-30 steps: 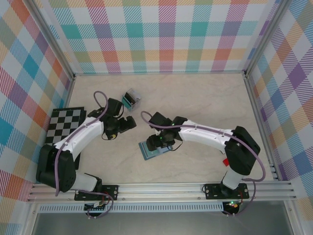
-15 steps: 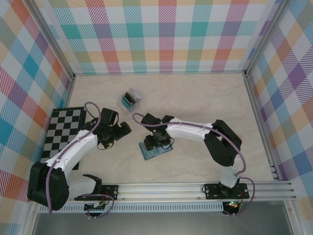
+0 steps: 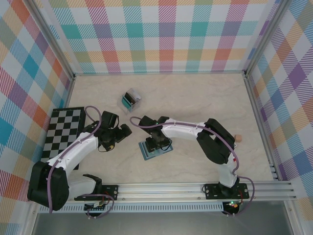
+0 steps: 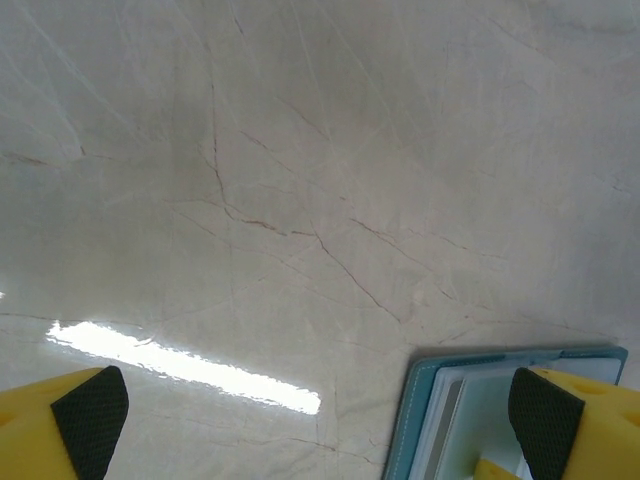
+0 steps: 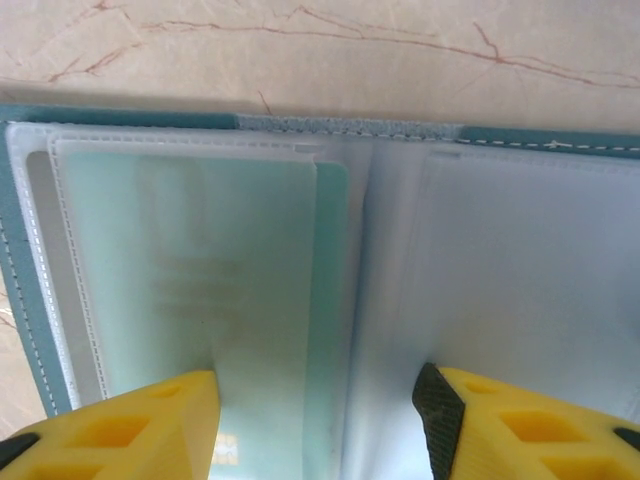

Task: Take the credit cards out of the card holder

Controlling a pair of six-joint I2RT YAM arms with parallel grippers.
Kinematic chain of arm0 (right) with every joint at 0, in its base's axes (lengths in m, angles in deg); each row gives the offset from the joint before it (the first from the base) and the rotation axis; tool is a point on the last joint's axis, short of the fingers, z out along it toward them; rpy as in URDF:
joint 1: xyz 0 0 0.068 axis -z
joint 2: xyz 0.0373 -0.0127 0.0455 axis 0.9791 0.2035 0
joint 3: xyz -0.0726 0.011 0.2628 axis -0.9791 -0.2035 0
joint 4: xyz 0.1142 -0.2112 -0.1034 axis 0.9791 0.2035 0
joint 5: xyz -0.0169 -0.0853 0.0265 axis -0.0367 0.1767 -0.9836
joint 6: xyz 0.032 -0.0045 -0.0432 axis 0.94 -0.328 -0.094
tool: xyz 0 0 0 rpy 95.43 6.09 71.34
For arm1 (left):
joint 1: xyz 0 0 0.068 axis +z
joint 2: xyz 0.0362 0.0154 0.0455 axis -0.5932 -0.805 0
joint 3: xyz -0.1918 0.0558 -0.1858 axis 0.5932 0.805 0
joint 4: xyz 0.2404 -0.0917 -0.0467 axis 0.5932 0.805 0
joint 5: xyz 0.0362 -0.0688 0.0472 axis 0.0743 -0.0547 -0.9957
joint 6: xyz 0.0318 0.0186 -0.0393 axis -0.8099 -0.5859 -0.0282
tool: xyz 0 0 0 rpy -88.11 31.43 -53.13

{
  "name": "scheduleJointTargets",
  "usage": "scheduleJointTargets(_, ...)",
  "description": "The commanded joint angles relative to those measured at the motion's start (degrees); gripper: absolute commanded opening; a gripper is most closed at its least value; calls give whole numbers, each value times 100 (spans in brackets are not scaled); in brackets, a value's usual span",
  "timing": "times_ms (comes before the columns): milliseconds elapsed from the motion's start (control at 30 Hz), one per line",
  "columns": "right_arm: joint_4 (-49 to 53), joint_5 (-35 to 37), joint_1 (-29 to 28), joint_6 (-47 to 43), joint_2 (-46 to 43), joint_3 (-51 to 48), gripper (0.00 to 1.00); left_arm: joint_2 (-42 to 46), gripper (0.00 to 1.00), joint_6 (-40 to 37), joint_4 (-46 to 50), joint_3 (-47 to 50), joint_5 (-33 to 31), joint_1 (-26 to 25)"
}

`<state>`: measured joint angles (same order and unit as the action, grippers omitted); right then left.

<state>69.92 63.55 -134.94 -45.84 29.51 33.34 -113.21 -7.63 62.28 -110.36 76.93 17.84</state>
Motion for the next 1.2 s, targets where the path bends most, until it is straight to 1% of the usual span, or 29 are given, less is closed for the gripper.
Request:
scheduleJointTargets(0, 121, -32, 30, 60, 180, -176, 53, 86, 100, 121, -238, 149, 391, 97)
scheduleJointTargets(133, -52, -214, 139, 144, 128, -411, 50, 98, 99, 196, -619, 377, 914, 97)
scheduleJointTargets(200, -124, -279, 182, 157, 93, -498, 49, 89, 97, 260, -905, 506, 1259, 88)
scheduleJointTargets(300, -209, -416, 234, 161, 47, -598, 47, 76, 89, 330, -1352, 683, 1762, 71)
scheduleJointTargets(367, -282, -491, 270, 160, 23, -663, 45, 71, 81, 380, -1608, 793, 2046, 49)
scheduleJointTargets(467, -348, -564, 314, 161, 4, -721, 44, 39, 70, 455, -2022, 883, 2292, -12)
scheduleJointTargets(567, -393, -622, 349, 170, -4, -772, 44, -78, 63, 517, -2326, 929, 2523, -121)
scheduleJointTargets(700, -425, -671, 377, 182, 0, -806, 44, -338, 56, 570, -2649, 873, 2673, -377)
scheduleJointTargets(900, -435, -665, 386, 205, -22, -835, 43, -834, 44, 557, -2767, 674, 2590, -674)
scheduleJointTargets(1000, -468, -686, 390, 216, -40, -862, 43, -1005, 40, 586, -2864, 669, 2542, -711)
scheduleJointTargets(1167, -526, -756, 403, 241, -57, -906, 43, -1302, 38, 623, -3070, 642, 2685, -763)
